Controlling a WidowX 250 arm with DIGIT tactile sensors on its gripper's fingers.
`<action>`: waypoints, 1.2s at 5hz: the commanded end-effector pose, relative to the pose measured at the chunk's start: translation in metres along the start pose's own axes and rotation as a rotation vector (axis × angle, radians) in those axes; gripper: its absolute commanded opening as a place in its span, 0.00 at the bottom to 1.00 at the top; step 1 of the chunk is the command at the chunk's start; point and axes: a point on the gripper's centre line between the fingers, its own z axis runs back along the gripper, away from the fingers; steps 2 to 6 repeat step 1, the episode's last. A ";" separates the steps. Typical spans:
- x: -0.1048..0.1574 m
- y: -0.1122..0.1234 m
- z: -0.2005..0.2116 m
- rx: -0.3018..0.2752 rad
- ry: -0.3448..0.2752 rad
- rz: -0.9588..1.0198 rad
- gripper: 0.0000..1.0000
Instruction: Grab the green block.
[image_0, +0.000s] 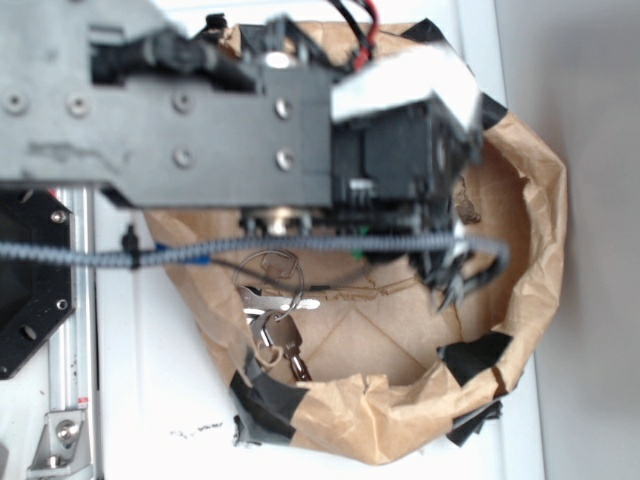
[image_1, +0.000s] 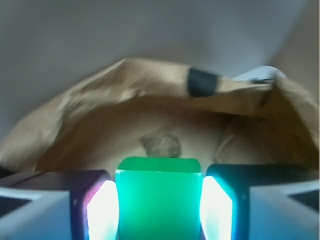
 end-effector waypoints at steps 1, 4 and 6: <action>0.024 -0.013 0.006 0.037 -0.036 -0.024 0.00; 0.024 -0.013 0.006 0.037 -0.036 -0.024 0.00; 0.024 -0.013 0.006 0.037 -0.036 -0.024 0.00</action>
